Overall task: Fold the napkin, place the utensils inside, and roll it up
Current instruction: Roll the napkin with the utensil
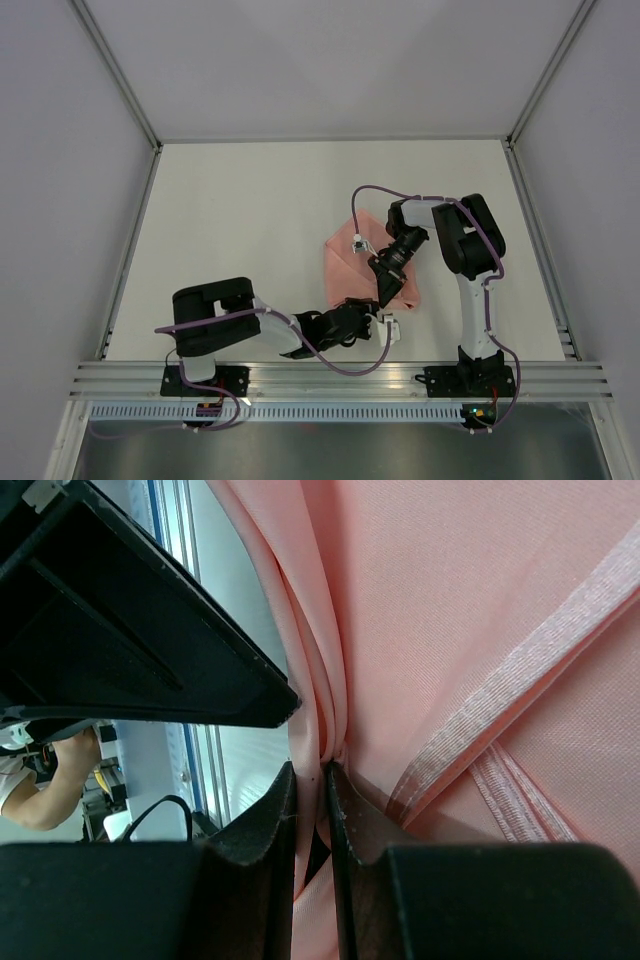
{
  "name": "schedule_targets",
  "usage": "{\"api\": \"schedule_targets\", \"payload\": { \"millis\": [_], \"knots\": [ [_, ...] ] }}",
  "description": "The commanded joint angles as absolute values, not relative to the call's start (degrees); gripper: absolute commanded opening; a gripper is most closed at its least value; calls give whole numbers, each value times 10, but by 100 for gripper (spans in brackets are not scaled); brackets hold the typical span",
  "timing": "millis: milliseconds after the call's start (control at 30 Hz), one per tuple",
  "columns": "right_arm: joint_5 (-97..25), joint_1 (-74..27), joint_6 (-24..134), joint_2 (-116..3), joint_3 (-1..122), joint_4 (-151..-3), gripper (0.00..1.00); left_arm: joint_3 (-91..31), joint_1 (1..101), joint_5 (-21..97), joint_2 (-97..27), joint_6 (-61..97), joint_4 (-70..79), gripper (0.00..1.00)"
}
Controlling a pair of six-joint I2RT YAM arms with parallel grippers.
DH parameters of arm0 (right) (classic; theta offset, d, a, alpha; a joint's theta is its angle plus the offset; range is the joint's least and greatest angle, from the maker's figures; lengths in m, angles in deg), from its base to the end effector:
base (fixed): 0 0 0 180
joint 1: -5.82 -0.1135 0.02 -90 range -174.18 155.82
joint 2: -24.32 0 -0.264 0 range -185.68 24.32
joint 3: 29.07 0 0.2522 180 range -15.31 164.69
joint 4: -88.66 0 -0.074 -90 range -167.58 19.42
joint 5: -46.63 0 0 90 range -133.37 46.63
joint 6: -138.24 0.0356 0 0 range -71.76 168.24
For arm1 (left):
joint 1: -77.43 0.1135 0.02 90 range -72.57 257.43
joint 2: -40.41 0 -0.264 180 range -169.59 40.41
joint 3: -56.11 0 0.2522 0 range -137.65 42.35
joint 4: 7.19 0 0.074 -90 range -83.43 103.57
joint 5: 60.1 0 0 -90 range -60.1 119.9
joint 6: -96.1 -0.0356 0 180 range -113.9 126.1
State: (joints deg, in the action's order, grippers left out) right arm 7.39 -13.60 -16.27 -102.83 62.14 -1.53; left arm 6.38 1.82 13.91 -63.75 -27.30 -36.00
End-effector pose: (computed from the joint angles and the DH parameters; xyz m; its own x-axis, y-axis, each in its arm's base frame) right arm 0.2994 0.1348 0.0976 -0.5248 -0.7904 -0.3159 -0.5978 0.0779 0.7979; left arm 0.0912 -0.3161 0.1175 0.3889 0.6136 -0.6872 0.7850 0.1697 0.5958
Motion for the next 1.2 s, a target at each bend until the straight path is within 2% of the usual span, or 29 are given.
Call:
{"api": "schedule_targets", "payload": {
  "millis": [0, 100, 433, 733, 900, 1000, 1133, 1167],
  "knots": [
    [-2, -132, -197, -1057, 627, -110, 11, 44, 20, 157, -654, -302, -384, 52],
    [-2, -131, -196, -1058, 627, -109, 11, 39, 28, 175, -658, -293, -367, 52],
    [0, -132, -199, -1064, 634, -102, 11, 18, 64, 262, -655, -237, -256, 41],
    [-1, -131, -199, -1066, 637, -101, 11, 5, 79, 314, -656, -212, -181, 12],
    [0, -131, -199, -1065, 636, -102, 11, -14, 83, 349, -664, -191, -133, 2],
    [4, -128, -181, -1046, 624, -124, 16, -35, 98, 400, -670, -160, -98, 2],
    [18, -117, -153, -979, 591, -170, 40, -59, 138, 475, -679, -105, -64, 2],
    [22, -114, -146, -965, 588, -179, 43, -61, 145, 507, -680, -97, -61, 2]
  ]
}}
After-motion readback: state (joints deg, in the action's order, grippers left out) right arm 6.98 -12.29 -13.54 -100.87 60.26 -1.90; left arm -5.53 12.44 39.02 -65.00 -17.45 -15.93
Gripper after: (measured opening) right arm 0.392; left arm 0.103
